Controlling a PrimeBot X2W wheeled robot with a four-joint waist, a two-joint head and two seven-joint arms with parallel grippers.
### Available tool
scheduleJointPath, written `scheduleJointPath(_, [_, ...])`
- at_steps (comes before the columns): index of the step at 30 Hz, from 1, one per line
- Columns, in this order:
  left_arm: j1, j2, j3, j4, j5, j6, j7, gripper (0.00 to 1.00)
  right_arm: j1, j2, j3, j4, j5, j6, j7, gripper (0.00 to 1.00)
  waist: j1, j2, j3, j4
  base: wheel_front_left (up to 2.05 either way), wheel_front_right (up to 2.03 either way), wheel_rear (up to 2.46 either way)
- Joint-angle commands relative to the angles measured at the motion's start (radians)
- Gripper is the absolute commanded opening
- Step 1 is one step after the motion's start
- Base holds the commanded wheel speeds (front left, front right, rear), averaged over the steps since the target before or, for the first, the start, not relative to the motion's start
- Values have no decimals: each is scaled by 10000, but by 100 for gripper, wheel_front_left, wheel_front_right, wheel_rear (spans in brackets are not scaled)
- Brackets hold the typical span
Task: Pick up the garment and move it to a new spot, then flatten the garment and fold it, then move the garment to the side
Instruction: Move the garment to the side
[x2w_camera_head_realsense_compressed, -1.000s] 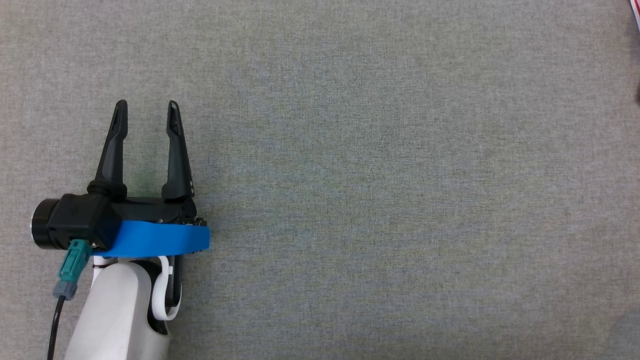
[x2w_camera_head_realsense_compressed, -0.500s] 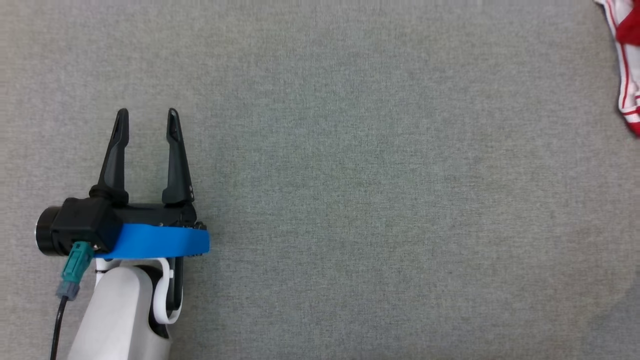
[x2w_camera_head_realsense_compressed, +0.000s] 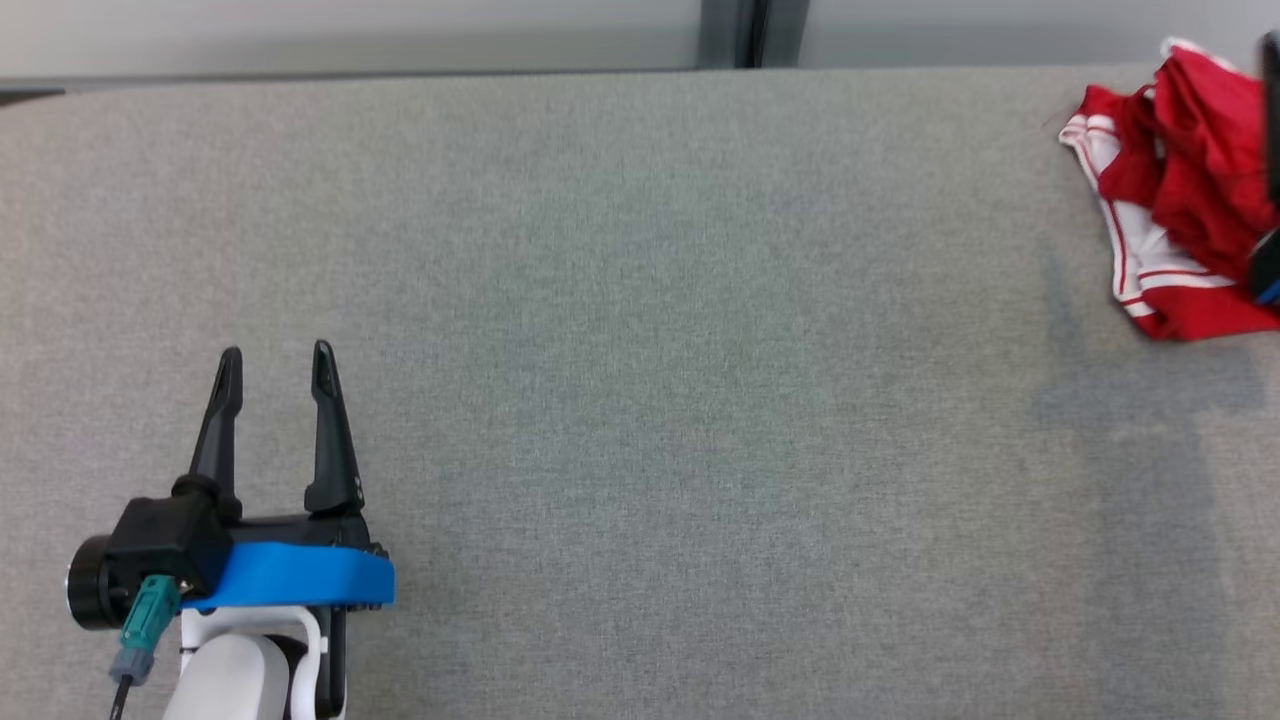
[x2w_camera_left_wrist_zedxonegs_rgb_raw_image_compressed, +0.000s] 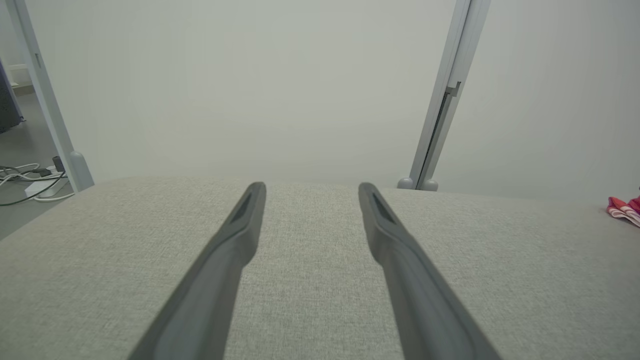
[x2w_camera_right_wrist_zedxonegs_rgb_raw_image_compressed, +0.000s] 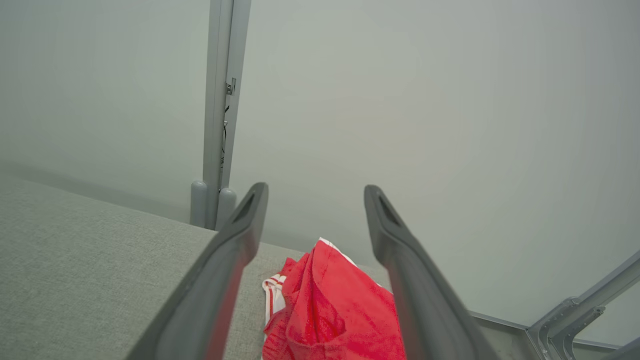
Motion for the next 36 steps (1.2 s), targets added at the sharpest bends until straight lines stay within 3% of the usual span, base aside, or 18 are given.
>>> scheduleJointPath(1, [155,54,38,-20,-63,57,53,100,440,307,110,-239,104,-2,-107,100,2,0,-428,-209,0,0,0])
scheduleJointPath(13, [1031,24,-61,99,-244,150,161,100,2913,2086,190,-2109,257,-2,-81,100,2,0,-1507,-252,0,0,0])
scheduleJointPath(28, [1471,121,-185,49,-337,275,330,100,6398,4038,-1664,-5101,-519,0,736,100,2,0,-2141,-258,0,0,0])
scheduleJointPath(36, [1611,180,-310,12,-335,329,489,100,7676,4727,-2278,-6689,-1056,0,1299,100,2,0,-2275,-213,0,0,0])
